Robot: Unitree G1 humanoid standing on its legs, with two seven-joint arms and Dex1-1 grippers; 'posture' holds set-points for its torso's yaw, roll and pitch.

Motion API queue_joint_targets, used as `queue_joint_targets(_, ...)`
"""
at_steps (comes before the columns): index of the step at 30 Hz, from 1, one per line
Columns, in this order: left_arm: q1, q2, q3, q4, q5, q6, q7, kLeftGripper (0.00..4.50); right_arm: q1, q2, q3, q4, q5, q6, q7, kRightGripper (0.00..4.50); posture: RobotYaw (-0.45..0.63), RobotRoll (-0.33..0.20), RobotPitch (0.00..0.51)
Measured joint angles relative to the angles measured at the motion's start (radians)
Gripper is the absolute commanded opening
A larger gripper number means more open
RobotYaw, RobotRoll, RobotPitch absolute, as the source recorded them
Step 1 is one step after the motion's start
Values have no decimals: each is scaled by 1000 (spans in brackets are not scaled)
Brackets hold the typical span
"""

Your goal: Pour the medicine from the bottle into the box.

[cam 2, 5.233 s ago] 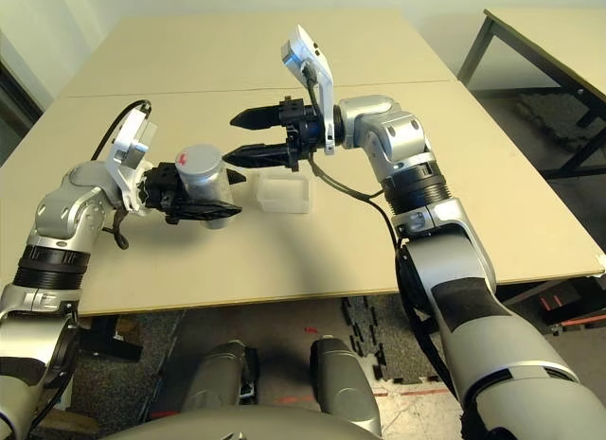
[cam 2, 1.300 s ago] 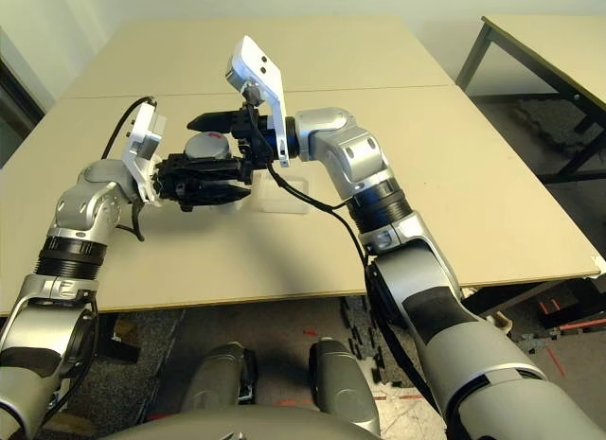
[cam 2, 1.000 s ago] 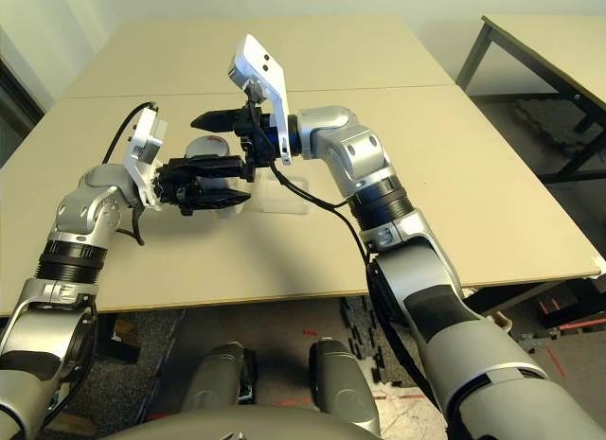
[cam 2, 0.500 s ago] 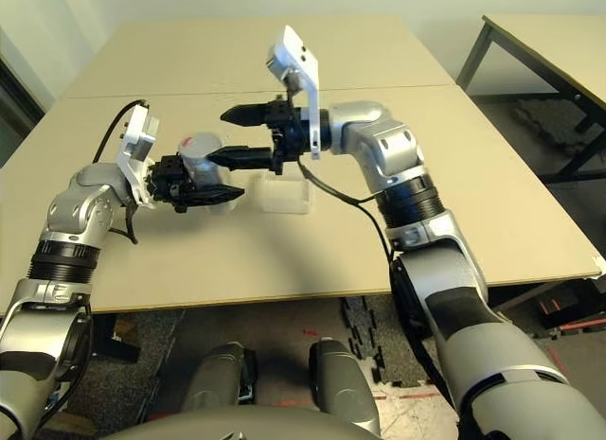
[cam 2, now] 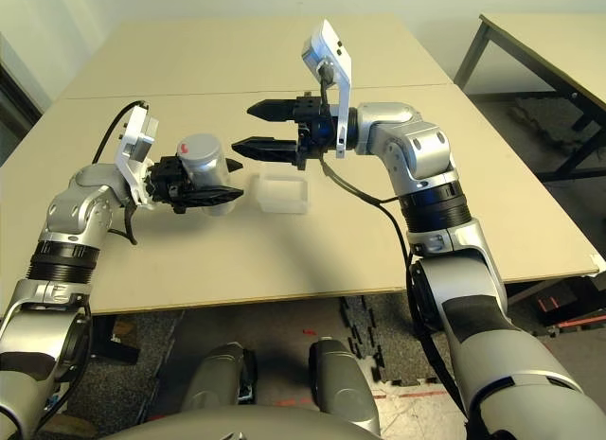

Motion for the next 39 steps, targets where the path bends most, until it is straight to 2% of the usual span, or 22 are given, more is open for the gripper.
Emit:
queue_joint_targets(7,0,0,0,5,0,-11,0,2604,-25,39,9,-19,26,26,-2,4500,-81,0,48)
queue_joint_targets(11,2,0,0,5,0,-13,0,2604,-28,66,52,-23,21,24,-2,4500,-77,0,51)
queue_joint_targets(18,9,0,1,2,0,-13,1,2604,-61,110,121,42,-66,-54,-17,4500,-74,0,52)
queue_joint_targets(24,21,-1,1,-10,0,-10,5,2604,-92,147,126,121,-121,-102,-32,4500,-70,0,55)
queue_joint_targets(39,35,-1,1,-36,-1,1,5,2604,-102,164,141,144,-141,-99,-12,4500,-67,0,59)
